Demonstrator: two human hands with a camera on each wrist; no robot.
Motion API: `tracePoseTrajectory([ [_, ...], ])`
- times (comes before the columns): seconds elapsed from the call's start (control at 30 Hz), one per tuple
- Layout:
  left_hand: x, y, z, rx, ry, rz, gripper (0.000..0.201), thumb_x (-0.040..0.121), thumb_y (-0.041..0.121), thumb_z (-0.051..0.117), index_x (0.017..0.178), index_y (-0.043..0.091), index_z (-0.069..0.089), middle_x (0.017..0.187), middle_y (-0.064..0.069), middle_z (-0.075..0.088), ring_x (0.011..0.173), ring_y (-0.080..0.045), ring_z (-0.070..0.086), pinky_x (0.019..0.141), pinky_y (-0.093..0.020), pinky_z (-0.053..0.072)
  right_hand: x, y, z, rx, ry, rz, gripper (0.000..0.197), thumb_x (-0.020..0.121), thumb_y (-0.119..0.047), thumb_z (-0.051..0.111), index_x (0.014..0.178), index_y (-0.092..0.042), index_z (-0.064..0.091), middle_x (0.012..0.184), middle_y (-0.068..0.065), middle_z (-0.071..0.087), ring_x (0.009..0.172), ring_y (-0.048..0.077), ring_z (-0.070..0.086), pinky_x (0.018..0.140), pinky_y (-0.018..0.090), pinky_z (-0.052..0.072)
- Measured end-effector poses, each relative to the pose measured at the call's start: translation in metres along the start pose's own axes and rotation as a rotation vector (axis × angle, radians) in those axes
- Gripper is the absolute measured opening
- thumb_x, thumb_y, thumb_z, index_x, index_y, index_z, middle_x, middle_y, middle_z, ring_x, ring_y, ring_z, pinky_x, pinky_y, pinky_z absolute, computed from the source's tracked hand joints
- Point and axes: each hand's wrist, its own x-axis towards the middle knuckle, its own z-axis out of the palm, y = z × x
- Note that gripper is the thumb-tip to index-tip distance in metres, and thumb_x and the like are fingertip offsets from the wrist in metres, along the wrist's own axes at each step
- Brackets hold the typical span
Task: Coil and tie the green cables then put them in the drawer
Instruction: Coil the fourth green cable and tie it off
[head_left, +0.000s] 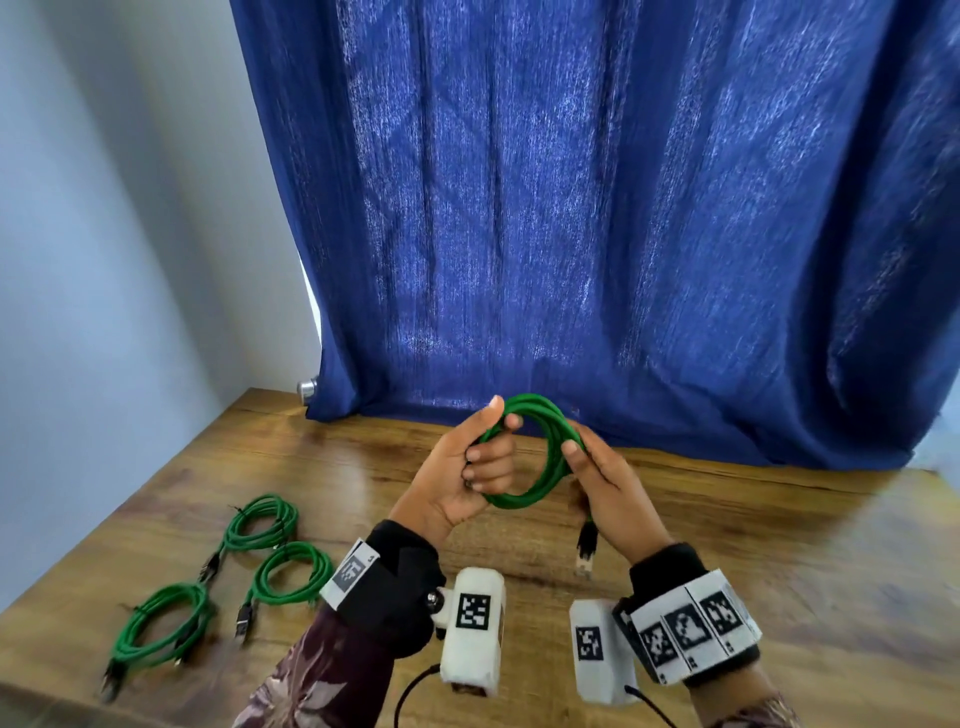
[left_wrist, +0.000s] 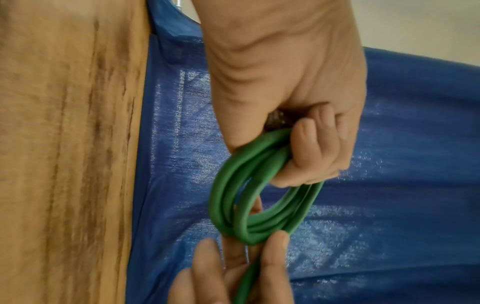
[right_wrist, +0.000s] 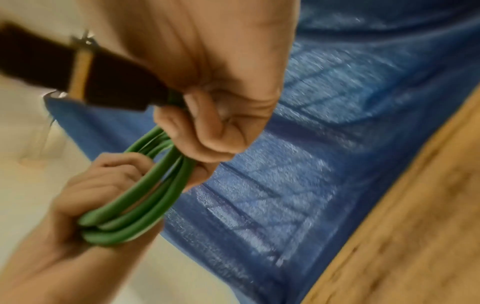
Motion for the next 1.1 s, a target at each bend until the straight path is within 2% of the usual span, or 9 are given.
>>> tracePoseTrajectory([
  [0.13, 0.002, -0.004, 0.002, -0.003, -0.021, 0.013, 0.037, 0.064, 0.037, 0.082, 0.073, 0.014, 0.055, 0.034, 0.012, 0.033, 0.024, 0.0, 0.03, 0.027, -0.012, 0.027, -0.007, -0.007, 0.005, 0.341, -0.001, 0.196, 0.033, 0.1, -0.022, 0.036, 0.092, -0.015, 0.068, 0.069, 0.006, 0.06, 0.046, 0.008, 0.042, 0.039, 0.017, 0.032],
  [0.23, 0.003, -0.011, 0.003, 0.034, -0.022, 0.055, 0.029, 0.073, 0.036, 0.073, 0.072, 0.015, 0.053, 0.035, 0.012, 0.034, 0.027, 0.0, 0.033, 0.031, -0.014, 0.032, -0.004, -0.011, 0.004, 0.371, 0.024, 0.174, 0.035, 0.1, -0.019, 0.035, 0.084, -0.009, 0.064, 0.065, 0.003, 0.064, 0.047, 0.008, 0.045, 0.038, 0.015, 0.03],
  [0.37, 0.007, -0.019, 0.001, 0.325, 0.113, 0.082, 0.021, 0.085, 0.028, 0.045, 0.077, 0.009, 0.046, 0.042, 0.004, 0.044, 0.046, -0.014, 0.055, 0.053, -0.024, 0.048, 0.004, 0.0, -0.009, -0.131, 0.095, 0.06, 0.03, 0.099, -0.027, 0.04, 0.074, -0.016, 0.053, 0.059, 0.003, 0.052, 0.044, 0.006, 0.04, 0.047, 0.026, 0.032],
  [0.47, 0.012, -0.023, -0.006, 0.61, 0.192, 0.079, 0.025, 0.09, 0.018, 0.038, 0.104, 0.003, 0.053, 0.061, 0.001, 0.064, 0.064, -0.015, 0.064, 0.07, -0.029, 0.049, 0.007, 0.003, -0.023, -0.534, 0.015, 0.022, 0.028, 0.098, -0.026, 0.039, 0.072, -0.021, 0.048, 0.062, -0.005, 0.054, 0.056, 0.013, 0.049, 0.059, 0.033, 0.038],
  [0.57, 0.014, -0.025, -0.006, 0.893, 0.229, 0.107, 0.03, 0.101, 0.014, 0.031, 0.127, 0.011, 0.047, 0.082, 0.001, 0.063, 0.077, -0.011, 0.061, 0.073, -0.022, 0.049, 0.006, 0.003, -0.026, -0.713, -0.046, 0.007, 0.023, 0.097, -0.028, 0.04, 0.076, -0.021, 0.046, 0.071, 0.001, 0.06, 0.068, 0.025, 0.057, 0.064, 0.037, 0.04],
  [0.7, 0.016, -0.027, -0.002, 1.243, 0.191, 0.126, 0.017, 0.1, 0.02, 0.037, 0.099, 0.015, 0.053, 0.073, 0.004, 0.054, 0.066, -0.01, 0.054, 0.067, -0.029, 0.045, 0.008, 0.005, -0.028, -0.82, -0.08, 0.048, 0.019, 0.097, -0.031, 0.04, 0.086, -0.02, 0.052, 0.079, 0.007, 0.064, 0.075, 0.029, 0.06, 0.066, 0.037, 0.043],
  [0.9, 0.025, -0.04, -0.001, 1.495, 0.358, 0.206, 0.021, 0.1, 0.023, 0.035, 0.086, 0.012, 0.047, 0.072, -0.003, 0.053, 0.066, -0.019, 0.052, 0.063, -0.032, 0.04, 0.01, 0.006, -0.032, -0.491, -0.056, 0.165, 0.007, 0.091, -0.024, 0.057, 0.086, -0.022, 0.052, 0.074, -0.009, 0.058, 0.061, 0.006, 0.053, 0.062, 0.025, 0.039],
  [1.0, 0.025, -0.042, -0.008, 1.476, 0.497, 0.26, 0.024, 0.1, 0.024, 0.034, 0.088, 0.009, 0.048, 0.075, -0.007, 0.056, 0.071, -0.026, 0.059, 0.063, -0.039, 0.046, 0.008, 0.007, -0.041, -0.038, 0.08, 0.325, 0.02, 0.08, -0.016, 0.071, 0.089, -0.017, 0.053, 0.083, -0.004, 0.057, 0.071, 0.013, 0.06, 0.066, 0.032, 0.053],
  [1.1, 0.024, -0.04, -0.007, 1.409, 0.566, 0.322, 0.024, 0.099, 0.024, 0.035, 0.086, 0.008, 0.046, 0.066, 0.001, 0.052, 0.064, -0.021, 0.055, 0.065, -0.041, 0.049, 0.005, 0.001, -0.043, 0.246, 0.025, 0.383, 0.014, 0.08, 0.003, 0.065, 0.086, -0.007, 0.056, 0.081, 0.007, 0.06, 0.065, 0.008, 0.064, 0.061, 0.019, 0.054],
])
